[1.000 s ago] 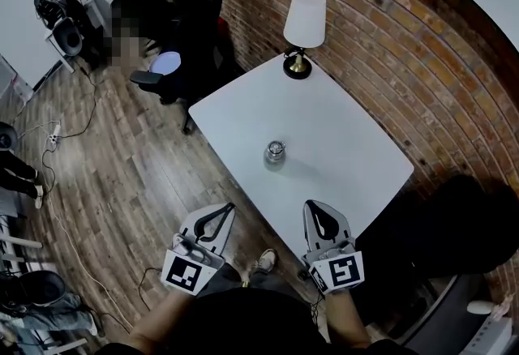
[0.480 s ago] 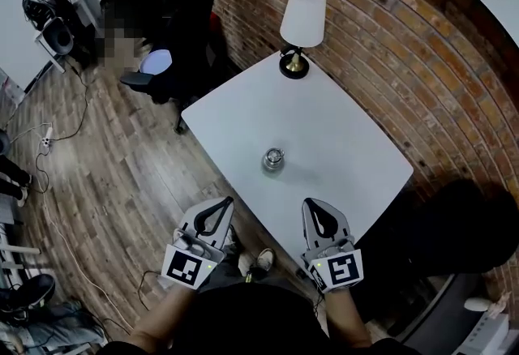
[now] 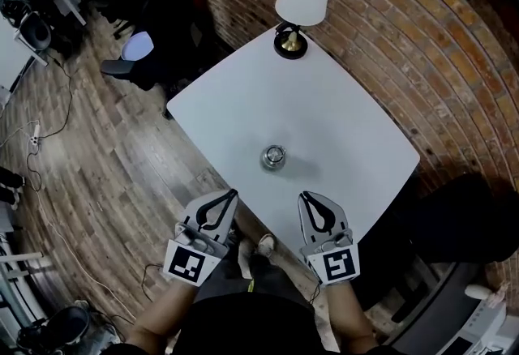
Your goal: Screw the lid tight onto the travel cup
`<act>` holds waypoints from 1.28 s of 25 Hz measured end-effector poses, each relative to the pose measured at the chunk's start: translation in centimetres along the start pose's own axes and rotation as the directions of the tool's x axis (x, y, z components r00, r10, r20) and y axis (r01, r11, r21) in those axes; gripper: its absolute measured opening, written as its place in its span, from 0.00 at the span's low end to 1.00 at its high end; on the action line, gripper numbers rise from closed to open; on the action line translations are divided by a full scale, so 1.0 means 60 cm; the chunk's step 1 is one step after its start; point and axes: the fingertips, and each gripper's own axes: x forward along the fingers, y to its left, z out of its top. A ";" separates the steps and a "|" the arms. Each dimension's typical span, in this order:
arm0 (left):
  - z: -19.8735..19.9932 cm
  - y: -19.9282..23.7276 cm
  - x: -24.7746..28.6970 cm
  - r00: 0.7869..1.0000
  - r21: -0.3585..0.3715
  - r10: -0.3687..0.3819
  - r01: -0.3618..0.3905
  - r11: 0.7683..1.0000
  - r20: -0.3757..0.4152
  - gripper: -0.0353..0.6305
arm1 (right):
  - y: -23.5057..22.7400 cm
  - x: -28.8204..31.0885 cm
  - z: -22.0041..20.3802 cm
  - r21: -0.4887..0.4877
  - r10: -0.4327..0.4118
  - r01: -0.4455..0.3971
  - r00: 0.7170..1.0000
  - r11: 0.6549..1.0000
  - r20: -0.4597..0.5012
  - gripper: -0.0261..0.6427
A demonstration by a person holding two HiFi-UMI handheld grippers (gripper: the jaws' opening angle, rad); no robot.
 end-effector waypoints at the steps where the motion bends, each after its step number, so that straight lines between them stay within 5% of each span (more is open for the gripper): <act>1: -0.009 0.002 0.012 1.000 -0.008 -0.011 0.011 1.000 -0.008 0.09 | -0.002 0.008 -0.010 0.008 0.001 -0.001 1.000 1.000 -0.021 0.06; 26: -0.156 0.021 0.189 0.981 0.033 -0.196 0.196 0.980 -0.008 0.10 | -0.008 0.173 -0.221 0.017 0.044 -0.042 0.991 0.999 -0.125 0.43; 32: -0.166 0.011 0.214 0.973 0.031 -0.231 0.231 0.973 0.006 0.27 | -0.006 0.195 -0.238 0.005 0.050 -0.049 0.992 0.999 -0.119 0.46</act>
